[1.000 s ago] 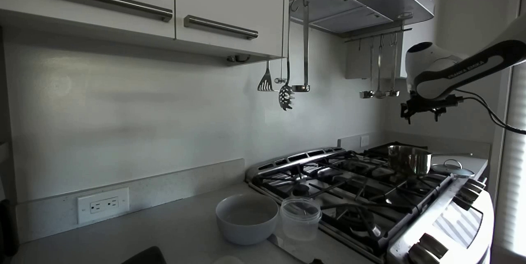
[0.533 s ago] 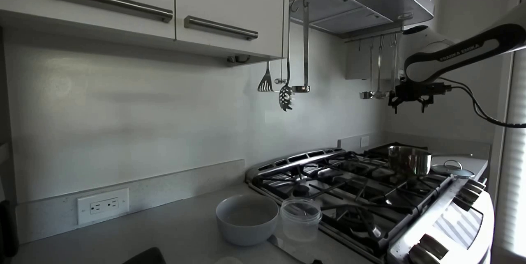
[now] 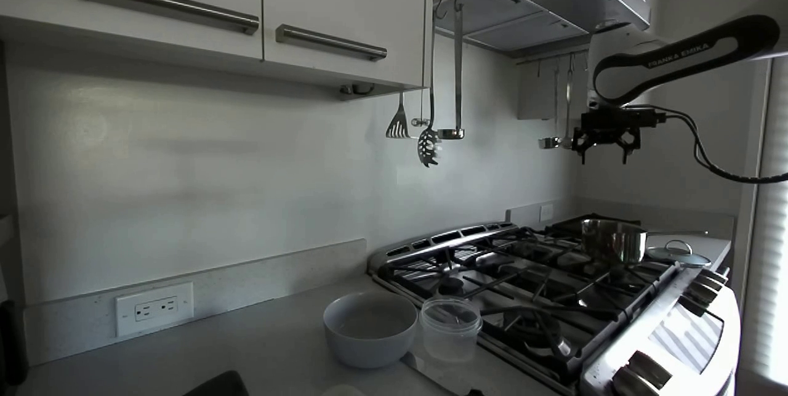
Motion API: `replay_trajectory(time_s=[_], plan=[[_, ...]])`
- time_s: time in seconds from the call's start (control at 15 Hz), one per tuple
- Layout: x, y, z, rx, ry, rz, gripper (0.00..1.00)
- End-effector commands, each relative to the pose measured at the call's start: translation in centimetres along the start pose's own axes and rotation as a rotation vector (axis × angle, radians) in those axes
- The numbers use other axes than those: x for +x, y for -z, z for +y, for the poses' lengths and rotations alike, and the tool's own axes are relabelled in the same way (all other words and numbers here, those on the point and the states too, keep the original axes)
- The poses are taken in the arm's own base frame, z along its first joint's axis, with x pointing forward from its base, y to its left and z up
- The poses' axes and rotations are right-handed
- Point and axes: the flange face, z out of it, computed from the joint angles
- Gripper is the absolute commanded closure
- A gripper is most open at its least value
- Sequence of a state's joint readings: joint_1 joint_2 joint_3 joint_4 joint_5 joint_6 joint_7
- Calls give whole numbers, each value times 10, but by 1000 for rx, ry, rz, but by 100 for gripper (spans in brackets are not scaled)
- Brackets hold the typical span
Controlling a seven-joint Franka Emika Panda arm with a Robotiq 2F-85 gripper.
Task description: Slide the silver pot to the bottom right cooker on the hob of the stove
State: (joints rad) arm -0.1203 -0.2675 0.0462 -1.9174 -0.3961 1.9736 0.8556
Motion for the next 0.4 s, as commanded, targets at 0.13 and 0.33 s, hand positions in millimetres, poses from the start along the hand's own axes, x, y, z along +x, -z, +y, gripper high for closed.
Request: replay_trajectory(time_s=[0.13, 0.33], plan=[[3, 0, -5, -5, -9, -36, 0], [4, -2, -7, -6, -9, -40, 0]])
